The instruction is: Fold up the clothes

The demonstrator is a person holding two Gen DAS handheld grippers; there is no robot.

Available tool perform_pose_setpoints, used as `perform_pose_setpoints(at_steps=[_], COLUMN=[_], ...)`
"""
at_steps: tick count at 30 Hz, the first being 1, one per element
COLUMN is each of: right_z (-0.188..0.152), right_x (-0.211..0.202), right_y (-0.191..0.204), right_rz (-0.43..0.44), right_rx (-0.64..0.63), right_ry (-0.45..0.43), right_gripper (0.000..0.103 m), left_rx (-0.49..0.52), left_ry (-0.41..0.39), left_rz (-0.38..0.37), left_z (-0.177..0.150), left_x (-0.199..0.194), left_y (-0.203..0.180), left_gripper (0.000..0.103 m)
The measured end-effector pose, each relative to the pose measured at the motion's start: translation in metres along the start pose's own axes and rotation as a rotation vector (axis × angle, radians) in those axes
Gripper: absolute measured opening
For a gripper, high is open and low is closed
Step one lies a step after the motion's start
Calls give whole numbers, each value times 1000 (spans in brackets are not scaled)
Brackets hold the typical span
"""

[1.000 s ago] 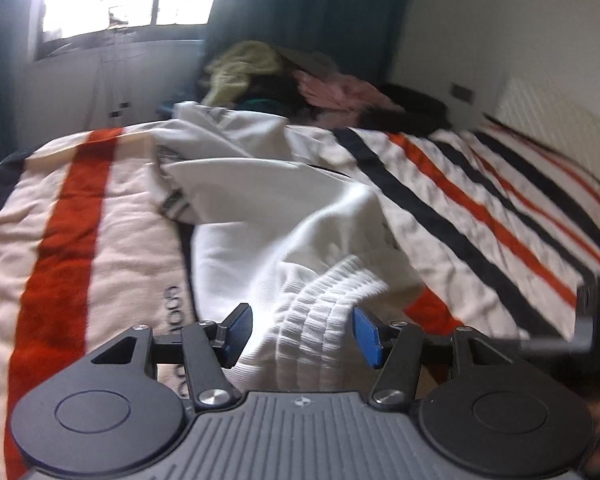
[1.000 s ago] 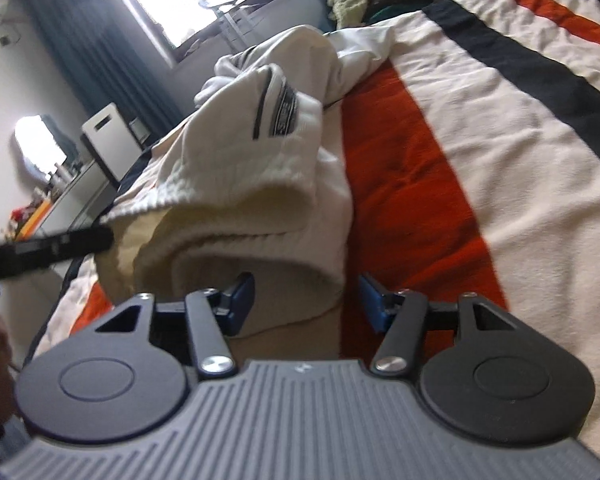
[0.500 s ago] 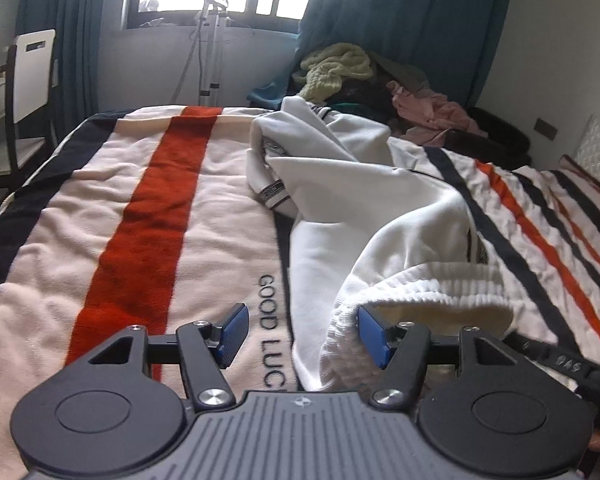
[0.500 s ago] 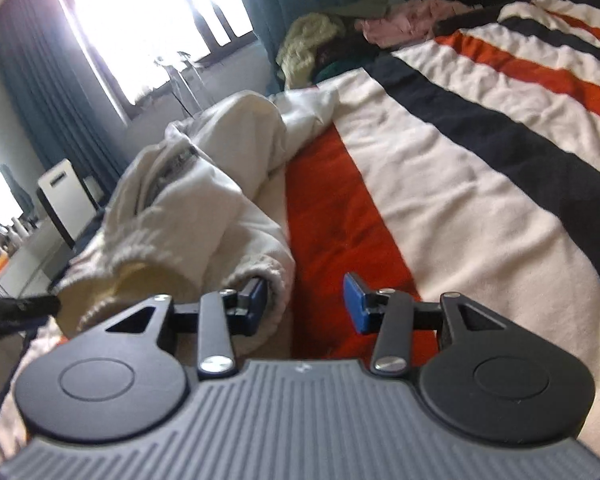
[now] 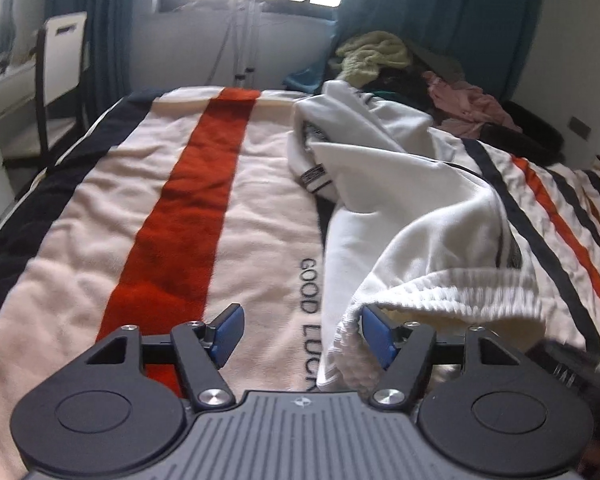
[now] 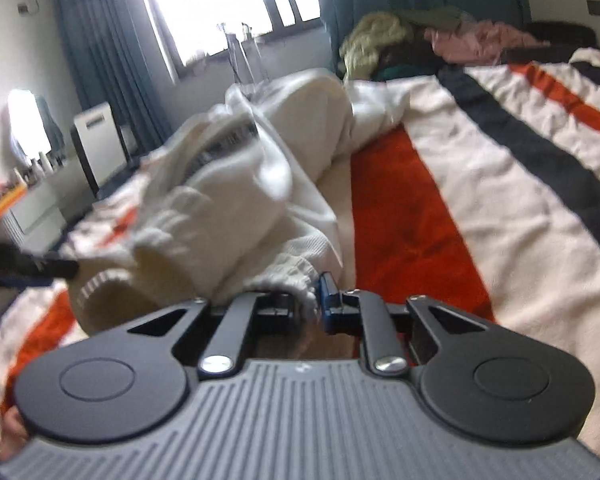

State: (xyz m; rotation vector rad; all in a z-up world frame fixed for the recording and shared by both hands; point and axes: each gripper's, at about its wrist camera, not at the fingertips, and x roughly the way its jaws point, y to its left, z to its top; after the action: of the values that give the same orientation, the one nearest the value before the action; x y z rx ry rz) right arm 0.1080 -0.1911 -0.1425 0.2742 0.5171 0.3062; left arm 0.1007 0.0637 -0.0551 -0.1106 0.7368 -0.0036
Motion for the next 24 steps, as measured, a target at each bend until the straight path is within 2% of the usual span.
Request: perform_pose_setpoints(at_steps=[3, 7, 10, 15, 20, 24], right_z=[8, 17, 21, 22, 20, 17], right_x=[-14, -31, -40, -48, -53, -56], right_y=[-3, -2, 0, 10, 24, 32], right_rz=[29, 42, 47, 67, 92, 100], right_rx=[53, 75, 61, 8, -47, -83], right_ry=[-64, -147, -190, -224, -246, -256], right_gripper=[13, 12, 12, 12, 12, 12], left_rx=[66, 216, 339, 473, 554, 482], left_ry=[-25, -96, -164, -279, -380, -398], left_rz=[-28, -78, -124, -153, -182, -111], left_z=[-3, -8, -13, -19, -25, -15], left_x=[-7, -19, -27, -34, -38, -27], left_y=[-11, -34, -53, -79, -98, -95], left_gripper=[71, 77, 79, 82, 86, 88])
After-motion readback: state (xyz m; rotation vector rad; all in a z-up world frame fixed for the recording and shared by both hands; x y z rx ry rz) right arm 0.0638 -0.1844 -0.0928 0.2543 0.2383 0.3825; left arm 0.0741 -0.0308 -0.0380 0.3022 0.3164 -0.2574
